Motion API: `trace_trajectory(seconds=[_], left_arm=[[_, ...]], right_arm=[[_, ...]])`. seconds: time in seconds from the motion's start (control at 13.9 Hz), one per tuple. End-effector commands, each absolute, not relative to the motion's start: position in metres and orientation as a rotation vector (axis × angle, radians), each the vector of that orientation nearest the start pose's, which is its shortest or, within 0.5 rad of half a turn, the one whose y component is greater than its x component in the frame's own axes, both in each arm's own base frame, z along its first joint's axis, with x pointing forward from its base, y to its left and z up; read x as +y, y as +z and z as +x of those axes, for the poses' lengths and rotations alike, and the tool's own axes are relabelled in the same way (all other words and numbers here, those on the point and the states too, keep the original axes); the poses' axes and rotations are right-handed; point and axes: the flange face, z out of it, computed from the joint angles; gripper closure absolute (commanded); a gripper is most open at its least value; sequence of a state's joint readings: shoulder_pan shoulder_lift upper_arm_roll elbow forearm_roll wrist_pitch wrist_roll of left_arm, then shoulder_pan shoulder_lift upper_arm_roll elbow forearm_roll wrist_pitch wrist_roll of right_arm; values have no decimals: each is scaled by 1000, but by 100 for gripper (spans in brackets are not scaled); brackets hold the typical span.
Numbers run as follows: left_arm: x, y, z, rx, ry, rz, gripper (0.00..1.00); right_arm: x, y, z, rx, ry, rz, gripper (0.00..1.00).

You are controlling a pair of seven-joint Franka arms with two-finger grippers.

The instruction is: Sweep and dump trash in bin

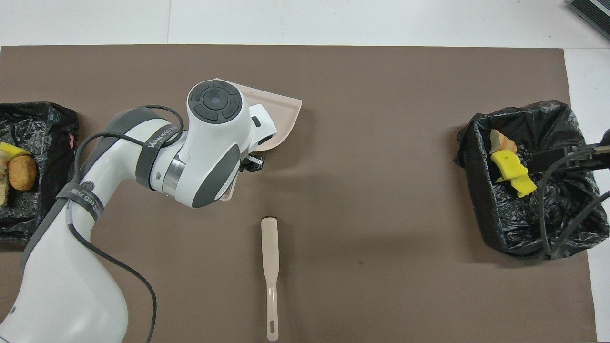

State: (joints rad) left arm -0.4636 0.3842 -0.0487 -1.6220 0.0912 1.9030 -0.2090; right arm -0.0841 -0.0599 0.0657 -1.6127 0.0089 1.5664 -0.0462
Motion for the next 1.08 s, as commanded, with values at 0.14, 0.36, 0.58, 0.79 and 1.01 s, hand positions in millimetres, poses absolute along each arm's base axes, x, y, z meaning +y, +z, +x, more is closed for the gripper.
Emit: trace_trajectory(seconds=[0.14, 0.36, 0.58, 0.79, 1.01], left_arm=[[-313, 397, 574, 499, 107, -3012, 100], [-312, 396, 574, 501, 110, -3011, 100], [-313, 396, 574, 465, 130, -3058, 100], [-319, 399, 573, 459, 122, -3086, 100], [-359, 366, 568, 456, 164, -3074, 100]], right_arm=[[-7, 637, 530, -15, -8, -3124, 0], [-7, 637, 530, -15, -8, -3124, 0], [-7, 637, 530, -17, -10, -3124, 0], [-7, 637, 530, -15, -10, -3124, 0], [-7, 637, 530, -17, -10, -3124, 0]])
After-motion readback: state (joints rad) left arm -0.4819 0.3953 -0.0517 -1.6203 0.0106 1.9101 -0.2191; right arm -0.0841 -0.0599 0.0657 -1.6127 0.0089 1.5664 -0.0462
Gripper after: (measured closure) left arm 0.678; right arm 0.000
